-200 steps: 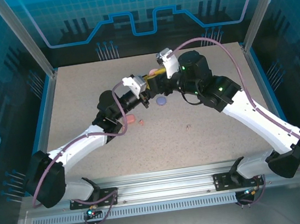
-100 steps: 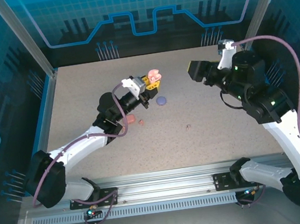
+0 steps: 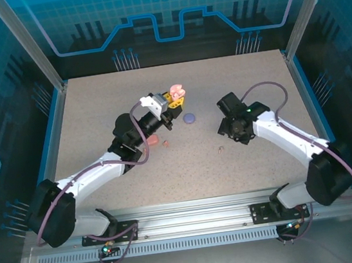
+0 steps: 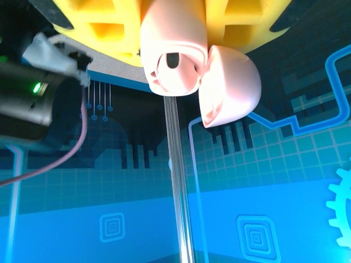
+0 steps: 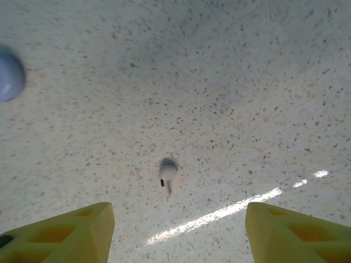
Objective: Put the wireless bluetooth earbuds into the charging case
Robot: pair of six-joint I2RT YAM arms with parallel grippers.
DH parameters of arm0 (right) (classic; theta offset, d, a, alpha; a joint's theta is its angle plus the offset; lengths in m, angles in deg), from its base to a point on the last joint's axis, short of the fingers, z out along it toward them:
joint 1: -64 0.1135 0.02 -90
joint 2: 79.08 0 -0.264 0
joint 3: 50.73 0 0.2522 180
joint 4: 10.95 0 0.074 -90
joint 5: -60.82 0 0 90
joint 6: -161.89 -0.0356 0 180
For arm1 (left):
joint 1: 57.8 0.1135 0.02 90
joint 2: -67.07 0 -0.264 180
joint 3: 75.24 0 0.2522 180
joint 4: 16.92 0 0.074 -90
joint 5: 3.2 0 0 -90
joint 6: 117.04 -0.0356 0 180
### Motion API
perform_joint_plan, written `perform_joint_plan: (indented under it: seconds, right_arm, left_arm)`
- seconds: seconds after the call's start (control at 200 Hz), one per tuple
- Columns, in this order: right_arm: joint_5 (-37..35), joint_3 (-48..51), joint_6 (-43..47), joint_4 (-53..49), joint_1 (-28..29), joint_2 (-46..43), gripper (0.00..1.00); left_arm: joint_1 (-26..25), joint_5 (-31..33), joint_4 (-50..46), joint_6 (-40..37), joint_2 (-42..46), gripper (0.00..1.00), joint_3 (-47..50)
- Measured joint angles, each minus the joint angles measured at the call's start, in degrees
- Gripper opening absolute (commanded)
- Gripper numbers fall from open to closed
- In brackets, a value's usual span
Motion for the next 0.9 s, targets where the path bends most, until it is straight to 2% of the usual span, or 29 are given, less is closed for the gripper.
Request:
perform_joint_plan:
  seconds: [0.235, 0.425, 0.605, 0.9]
  right_arm:
    - [-0.6, -0.2, -3.9, 0.2, 2.8, 10.0, 0.6]
    - [0.7, -1.6, -4.9, 1.9, 3.1, 15.5, 0.53]
    - [1.9, -1.7, -5.2, 3.5, 3.1, 18.3, 0.45]
    - [3.1, -2.3, -5.2, 5.4, 3.1, 20.8, 0.41]
  left_arm:
    - [0.0, 0.4, 0.2, 0.0, 1.1, 0.0, 0.3]
    - [0.0, 0.4, 0.1, 0.0, 1.1, 0.0, 0.9]
    - [0.0, 0.4, 0.1, 0.0, 1.1, 0.0, 0.9]
    - [0.0, 0.4, 0.1, 0.0, 1.1, 0.0, 0.9]
